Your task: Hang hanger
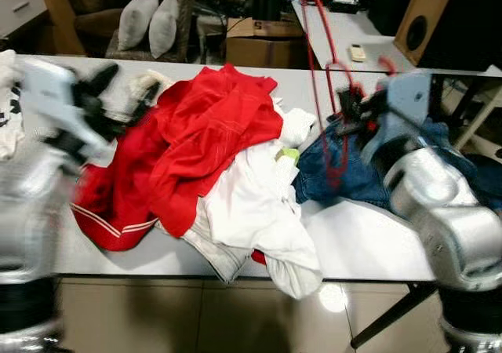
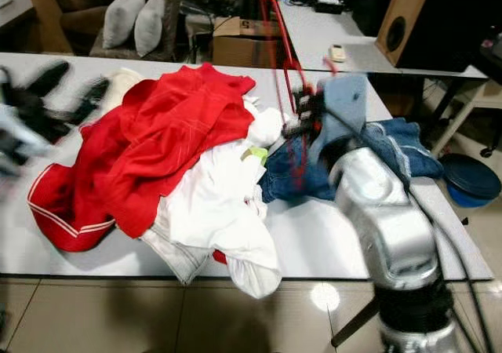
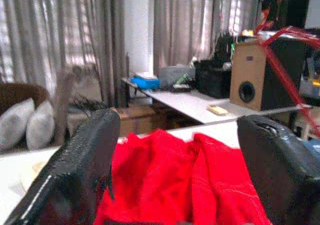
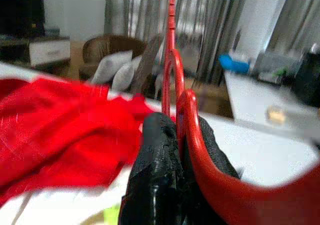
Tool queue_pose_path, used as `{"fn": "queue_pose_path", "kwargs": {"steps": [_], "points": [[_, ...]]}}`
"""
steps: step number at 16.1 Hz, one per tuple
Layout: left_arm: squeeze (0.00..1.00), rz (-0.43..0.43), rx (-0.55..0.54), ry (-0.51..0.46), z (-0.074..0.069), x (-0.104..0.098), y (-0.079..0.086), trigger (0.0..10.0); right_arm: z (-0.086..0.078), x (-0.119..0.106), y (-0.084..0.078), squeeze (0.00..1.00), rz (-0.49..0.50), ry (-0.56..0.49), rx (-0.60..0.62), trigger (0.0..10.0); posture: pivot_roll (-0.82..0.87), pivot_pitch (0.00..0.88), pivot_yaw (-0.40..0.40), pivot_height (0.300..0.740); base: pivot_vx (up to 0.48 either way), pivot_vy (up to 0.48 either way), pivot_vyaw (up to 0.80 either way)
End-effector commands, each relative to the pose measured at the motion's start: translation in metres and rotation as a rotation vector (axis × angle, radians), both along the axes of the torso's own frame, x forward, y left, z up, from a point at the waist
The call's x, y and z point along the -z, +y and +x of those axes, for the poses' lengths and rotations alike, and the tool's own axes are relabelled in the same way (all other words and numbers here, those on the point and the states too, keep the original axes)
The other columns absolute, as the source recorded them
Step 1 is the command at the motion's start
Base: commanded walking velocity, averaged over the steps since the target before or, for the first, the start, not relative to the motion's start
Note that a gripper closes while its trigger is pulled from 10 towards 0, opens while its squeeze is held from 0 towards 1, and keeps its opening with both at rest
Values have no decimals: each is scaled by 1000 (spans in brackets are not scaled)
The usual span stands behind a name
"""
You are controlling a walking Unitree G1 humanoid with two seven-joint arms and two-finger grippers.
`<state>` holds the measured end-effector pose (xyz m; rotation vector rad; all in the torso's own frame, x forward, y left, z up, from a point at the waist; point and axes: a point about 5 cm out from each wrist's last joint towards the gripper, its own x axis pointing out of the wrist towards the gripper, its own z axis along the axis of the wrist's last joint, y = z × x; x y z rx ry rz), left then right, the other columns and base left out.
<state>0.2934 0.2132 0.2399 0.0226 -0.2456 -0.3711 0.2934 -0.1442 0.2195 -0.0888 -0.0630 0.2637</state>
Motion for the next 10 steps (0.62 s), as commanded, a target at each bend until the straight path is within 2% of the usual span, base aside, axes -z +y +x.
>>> {"fn": "queue_pose_path", "kwargs": {"steps": [1,3,4,5,7,9,10], "points": [[0,34,-48,10,1,7,-12,10000,-5,4,3,0,-43,-12,21,10000,-63,0,4,740,0,0,0],[0,66,-70,36,0,19,-22,10000,-6,6,5,0,-43,-15,33,10000,-56,0,-3,740,0,0,0],[0,87,-69,39,0,19,-29,10000,-4,1,5,0,-3,-28,44,10000,-47,0,-17,740,0,0,0],[0,66,-71,31,0,13,-36,10000,-3,-9,5,0,30,-64,51,10000,-41,0,-29,740,0,319,0],[0,76,-99,32,1,12,-36,10000,-1,-14,4,0,79,-91,70,10000,-31,0,-50,740,0,366,0],[0,85,-164,65,-1,17,-27,10000,5,-20,6,0,-47,-125,118,10000,-49,0,-60,740,0,401,0],[0,88,-196,70,-1,18,-23,10000,7,-30,8,0,-65,-166,106,10000,-52,0,-57,740,0,416,0]]}}
